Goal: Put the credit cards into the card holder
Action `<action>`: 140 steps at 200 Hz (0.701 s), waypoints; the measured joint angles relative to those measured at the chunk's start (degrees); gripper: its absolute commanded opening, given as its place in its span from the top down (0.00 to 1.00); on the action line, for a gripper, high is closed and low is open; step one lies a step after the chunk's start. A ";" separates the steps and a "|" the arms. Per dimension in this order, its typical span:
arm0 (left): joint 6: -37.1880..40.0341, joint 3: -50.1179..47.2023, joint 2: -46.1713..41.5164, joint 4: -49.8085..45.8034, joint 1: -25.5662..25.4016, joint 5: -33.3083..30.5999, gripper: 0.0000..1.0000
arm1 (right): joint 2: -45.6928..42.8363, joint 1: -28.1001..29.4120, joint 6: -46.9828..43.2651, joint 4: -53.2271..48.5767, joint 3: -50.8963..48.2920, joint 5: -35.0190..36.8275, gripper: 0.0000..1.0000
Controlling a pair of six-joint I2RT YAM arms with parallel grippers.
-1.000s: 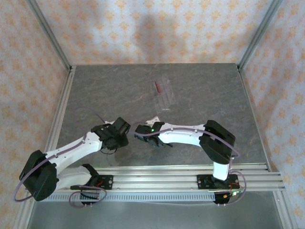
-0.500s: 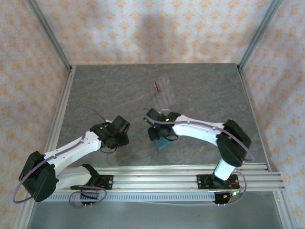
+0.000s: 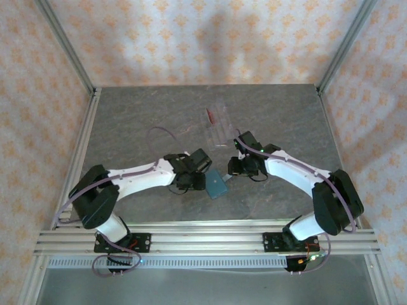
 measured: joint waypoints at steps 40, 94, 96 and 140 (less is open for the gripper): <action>0.39 1.81 4.61 0.87 -0.70 0.87 0.51 | 2.16 -0.39 -0.66 2.51 0.00 -2.75 0.72; 0.74 1.92 7.06 0.92 -1.60 1.25 0.51 | 3.41 -0.59 -0.94 2.80 -0.15 -3.43 0.79; 0.72 1.92 7.06 0.92 -1.62 1.25 0.51 | 3.41 -0.59 -0.94 2.80 -0.15 -3.43 0.79; 0.72 1.92 7.06 1.18 -1.73 1.25 0.52 | 3.76 -0.59 -1.33 2.89 -0.17 -3.69 0.83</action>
